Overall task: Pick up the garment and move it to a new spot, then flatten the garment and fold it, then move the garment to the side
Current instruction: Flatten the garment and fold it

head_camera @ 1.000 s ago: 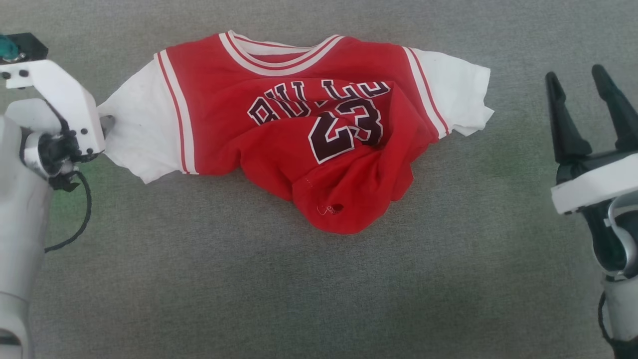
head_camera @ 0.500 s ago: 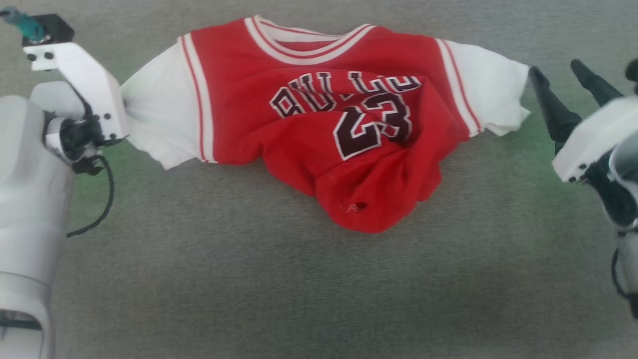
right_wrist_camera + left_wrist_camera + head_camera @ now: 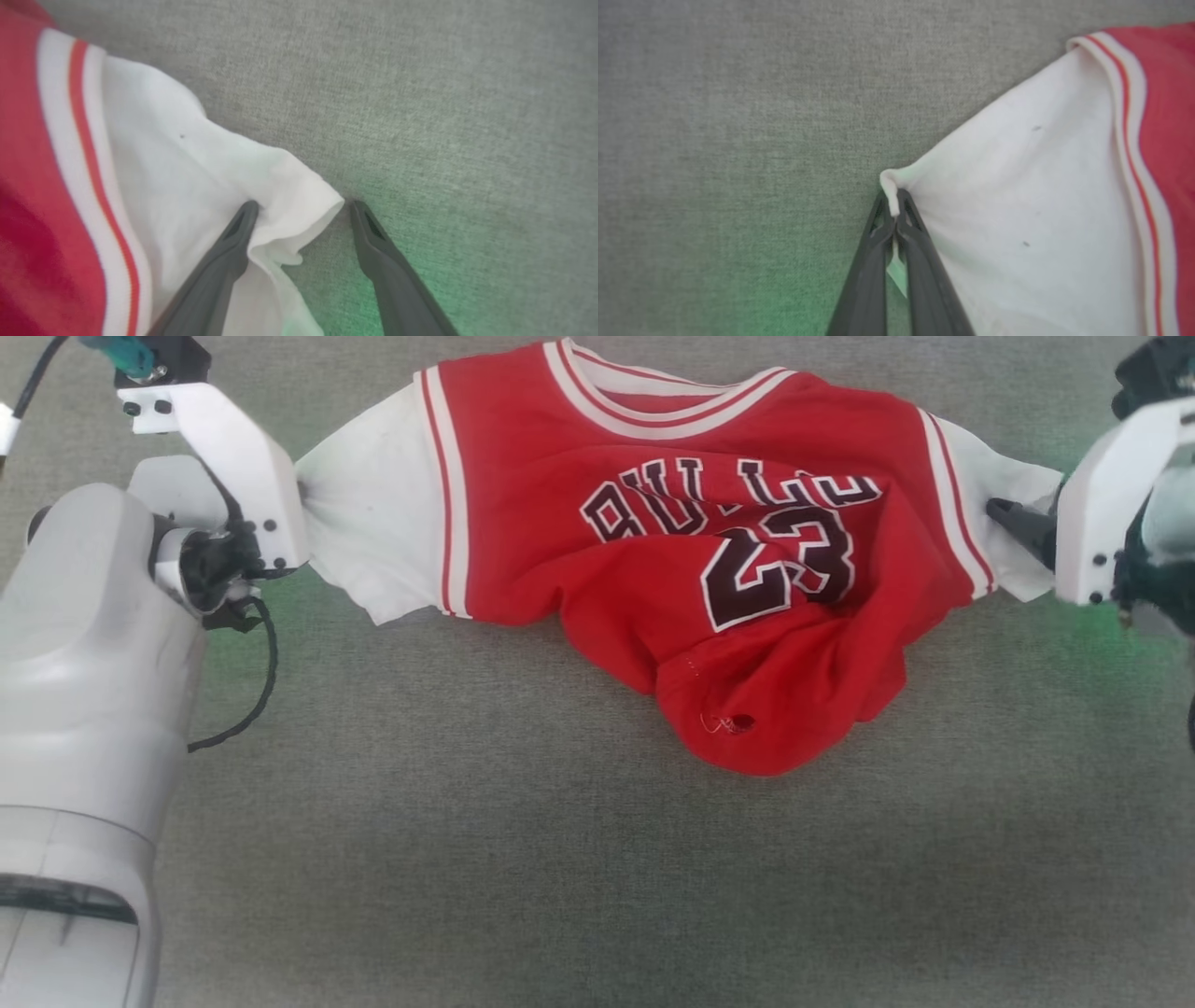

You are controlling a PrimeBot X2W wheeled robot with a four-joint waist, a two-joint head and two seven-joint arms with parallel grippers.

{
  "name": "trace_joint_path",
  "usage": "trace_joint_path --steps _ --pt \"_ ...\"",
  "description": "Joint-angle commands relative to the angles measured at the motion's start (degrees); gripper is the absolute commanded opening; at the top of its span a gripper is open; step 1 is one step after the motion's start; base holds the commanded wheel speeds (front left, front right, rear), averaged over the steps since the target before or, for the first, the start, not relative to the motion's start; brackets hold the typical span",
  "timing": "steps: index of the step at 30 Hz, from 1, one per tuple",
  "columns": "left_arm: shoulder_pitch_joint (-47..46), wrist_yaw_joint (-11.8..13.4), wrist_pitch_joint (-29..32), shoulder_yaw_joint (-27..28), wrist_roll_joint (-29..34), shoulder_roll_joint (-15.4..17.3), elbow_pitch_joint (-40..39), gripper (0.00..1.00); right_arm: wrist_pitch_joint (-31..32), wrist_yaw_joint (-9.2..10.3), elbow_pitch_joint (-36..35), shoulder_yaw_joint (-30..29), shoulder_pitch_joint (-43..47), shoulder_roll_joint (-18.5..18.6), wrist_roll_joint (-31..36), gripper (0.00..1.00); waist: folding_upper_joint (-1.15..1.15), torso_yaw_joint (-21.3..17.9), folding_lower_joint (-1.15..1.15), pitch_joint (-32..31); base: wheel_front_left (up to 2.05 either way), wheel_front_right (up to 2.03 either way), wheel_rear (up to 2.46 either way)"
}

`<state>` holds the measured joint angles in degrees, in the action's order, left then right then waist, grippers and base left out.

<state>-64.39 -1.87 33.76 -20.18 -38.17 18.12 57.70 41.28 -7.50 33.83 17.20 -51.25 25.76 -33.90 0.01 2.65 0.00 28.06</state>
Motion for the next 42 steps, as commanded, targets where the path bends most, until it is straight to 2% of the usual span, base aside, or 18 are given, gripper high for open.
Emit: trace_joint_path --steps 1,2,4,8,15,24,33,42 --pt "1.7 -0.3 -0.1 -0.8 0.0 -1.4 1.9 0.0 3.9 0.02 4.4 3.1 3.0 -1.5 -1.1 0.84 -0.01 0.5 0.0 0.2 0.0 0.0 0.0" --pt "1.6 -0.4 -0.2 -0.8 -0.1 -1.7 2.3 0.0 4.8 0.01 5.2 3.7 2.5 -1.6 -1.6 0.0 -0.01 0.7 0.0 0.2 0.0 0.0 0.0" --pt "1.2 -0.5 -0.8 -0.8 -0.3 -2.1 3.0 0.0 6.0 0.01 6.1 5.0 1.3 -1.2 -2.2 0.0 -0.01 1.1 0.0 0.1 0.0 0.0 0.0" --pt "0.1 -1.1 -1.9 -0.7 -0.6 -2.2 3.6 0.0 4.6 0.01 6.0 4.7 -2.0 -0.6 -4.6 0.0 -0.01 1.8 0.0 -0.9 0.0 0.0 0.0" --pt "-2.9 -2.4 -3.3 -2.2 1.2 -0.7 2.7 0.0 1.6 0.01 1.4 5.8 -4.0 3.1 -9.0 0.0 -0.01 2.8 0.0 -6.2 0.0 0.0 0.0" --pt "-5.4 -3.2 -1.8 -3.6 2.0 1.6 -1.6 0.0 -0.6 0.03 -4.4 8.2 -5.6 5.8 -12.4 0.0 -0.01 3.0 0.0 -13.8 0.0 0.0 0.0" --pt "-7.4 -3.3 -0.6 -3.9 2.2 4.6 -7.2 0.0 -4.9 0.03 -5.2 9.1 -10.0 3.7 -13.0 0.0 -0.01 2.1 0.0 -22.1 0.0 0.0 0.0" --pt "-9.1 -2.7 0.5 -4.0 2.5 6.7 -12.1 0.0 -5.7 0.03 -3.1 9.5 -13.8 1.4 -12.9 0.0 -0.01 1.1 0.0 -27.6 0.0 0.0 0.0"
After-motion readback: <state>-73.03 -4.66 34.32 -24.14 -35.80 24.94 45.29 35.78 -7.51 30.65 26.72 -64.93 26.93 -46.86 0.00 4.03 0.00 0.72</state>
